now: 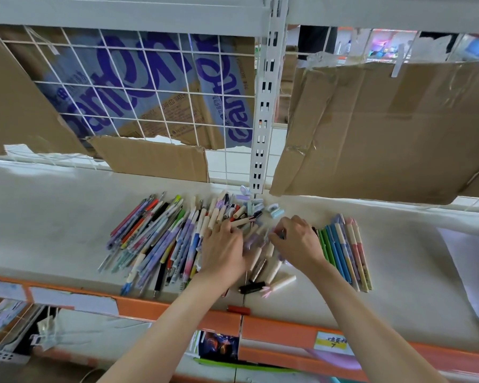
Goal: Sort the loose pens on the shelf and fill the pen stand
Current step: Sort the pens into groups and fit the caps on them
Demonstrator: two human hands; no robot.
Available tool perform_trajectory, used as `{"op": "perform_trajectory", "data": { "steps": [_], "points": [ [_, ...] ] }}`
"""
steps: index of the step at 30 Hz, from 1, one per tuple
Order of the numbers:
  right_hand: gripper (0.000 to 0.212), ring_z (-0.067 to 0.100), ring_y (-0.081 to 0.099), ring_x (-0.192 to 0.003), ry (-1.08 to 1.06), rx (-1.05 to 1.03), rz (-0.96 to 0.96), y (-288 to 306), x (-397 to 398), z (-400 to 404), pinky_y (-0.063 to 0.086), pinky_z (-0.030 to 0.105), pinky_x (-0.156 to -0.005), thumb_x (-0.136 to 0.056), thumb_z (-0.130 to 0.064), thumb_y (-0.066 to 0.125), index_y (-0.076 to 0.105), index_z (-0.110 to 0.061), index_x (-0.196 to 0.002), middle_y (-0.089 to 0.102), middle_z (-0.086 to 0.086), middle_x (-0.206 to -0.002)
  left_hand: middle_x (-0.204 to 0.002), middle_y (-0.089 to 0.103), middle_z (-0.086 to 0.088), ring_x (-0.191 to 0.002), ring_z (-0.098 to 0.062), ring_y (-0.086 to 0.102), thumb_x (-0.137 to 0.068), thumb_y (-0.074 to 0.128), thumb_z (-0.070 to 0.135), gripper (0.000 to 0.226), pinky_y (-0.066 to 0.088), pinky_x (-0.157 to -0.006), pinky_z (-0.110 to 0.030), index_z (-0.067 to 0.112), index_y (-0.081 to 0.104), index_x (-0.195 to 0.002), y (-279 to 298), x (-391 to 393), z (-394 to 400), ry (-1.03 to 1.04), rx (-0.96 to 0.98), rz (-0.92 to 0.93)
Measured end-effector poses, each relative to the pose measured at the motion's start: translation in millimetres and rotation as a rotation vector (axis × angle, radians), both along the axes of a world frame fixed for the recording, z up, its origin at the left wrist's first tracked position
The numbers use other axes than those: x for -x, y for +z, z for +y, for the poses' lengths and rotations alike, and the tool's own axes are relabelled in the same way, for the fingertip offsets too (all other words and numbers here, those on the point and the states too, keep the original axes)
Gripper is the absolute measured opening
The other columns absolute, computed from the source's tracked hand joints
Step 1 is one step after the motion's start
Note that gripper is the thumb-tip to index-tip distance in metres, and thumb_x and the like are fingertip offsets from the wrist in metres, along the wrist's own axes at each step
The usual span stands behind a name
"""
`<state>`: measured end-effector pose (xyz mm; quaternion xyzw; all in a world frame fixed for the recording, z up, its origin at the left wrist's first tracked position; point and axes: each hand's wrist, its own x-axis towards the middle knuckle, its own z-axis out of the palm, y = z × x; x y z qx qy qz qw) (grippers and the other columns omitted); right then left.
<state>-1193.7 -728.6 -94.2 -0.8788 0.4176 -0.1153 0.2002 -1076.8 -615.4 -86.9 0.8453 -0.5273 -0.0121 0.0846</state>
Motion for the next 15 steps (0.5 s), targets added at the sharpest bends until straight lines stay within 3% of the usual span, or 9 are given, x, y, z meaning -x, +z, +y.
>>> {"op": "perform_trajectory", "data": {
  "steps": [3, 5, 7, 9, 12, 15],
  "points": [
    [0.036, 0.020, 0.046, -0.101, 0.044, -0.009, 0.148, 2.6, 0.1, 2.4, 0.037, 0.029, -0.083, -0.084, -0.053, 0.057, 0.049, -0.019, -0.084, 0.049, 0.001, -0.097, -0.097, 0.056, -0.002, -0.092, -0.019, 0.053, -0.094, 0.045, 0.037, 0.026, 0.040, -0.080, -0.029, 0.012, 0.052, -0.096, 1.5, -4.6, 8.1, -0.004, 0.166, 0.119],
    [0.044, 0.021, 0.045, -0.104, 0.039, -0.008, 0.228, 4.7, -2.2, 1.7, 0.037, 0.032, -0.088, -0.082, -0.060, 0.055, 0.052, -0.017, -0.087, 0.051, 0.004, -0.103, -0.083, 0.051, 0.000, -0.075, -0.013, 0.048, -0.095, 0.047, 0.024, 0.014, 0.034, -0.061, -0.018, 0.013, 0.041, -0.091, 6.9, -6.4, 15.5, -0.030, 0.246, 0.243],
    [0.044, 0.022, 0.046, -0.105, 0.033, 0.037, 0.274, 4.7, -5.6, 1.9, 0.036, 0.032, -0.087, -0.086, -0.057, 0.051, 0.059, -0.014, -0.090, 0.052, 0.005, -0.102, -0.070, 0.044, 0.004, -0.056, -0.007, 0.039, -0.097, 0.045, 0.018, 0.013, 0.032, -0.048, -0.016, 0.013, 0.035, -0.092, 12.8, -7.0, 22.0, -0.033, 0.281, 0.388],
    [0.036, 0.020, 0.049, -0.095, 0.033, 0.055, 0.210, 5.1, -8.1, 3.8, 0.037, 0.030, -0.080, -0.089, -0.044, 0.051, 0.062, -0.011, -0.085, 0.052, 0.004, -0.091, -0.067, 0.046, 0.004, -0.052, -0.006, 0.041, -0.098, 0.042, 0.016, 0.009, 0.035, -0.047, -0.014, 0.014, 0.034, -0.095, 15.4, -7.7, 26.4, -0.024, 0.286, 0.527],
    [0.018, 0.018, 0.055, -0.072, -0.086, -0.248, -0.209, 7.7, -8.5, 5.8, 0.043, 0.026, -0.063, -0.087, -0.022, 0.057, 0.063, -0.005, -0.082, 0.061, 0.006, -0.080, -0.079, 0.054, 0.004, -0.064, -0.004, 0.050, -0.099, 0.039, 0.012, 0.010, 0.038, -0.055, -0.012, 0.021, 0.037, -0.104, 9.7, -11.0, 32.6, -0.026, 0.273, 0.660],
    [0.007, 0.013, 0.059, -0.063, -0.233, -0.764, -0.819, 16.2, -5.2, 4.8, 0.049, 0.021, -0.061, -0.090, -0.011, 0.058, 0.059, -0.005, -0.086, 0.067, 0.007, -0.075, -0.068, 0.047, 0.005, -0.052, -0.002, 0.044, -0.100, 0.036, 0.017, 0.011, 0.033, -0.050, -0.016, 0.019, 0.044, -0.107, 5.5, -12.5, 40.0, -0.023, 0.296, 0.667]
  ]
}}
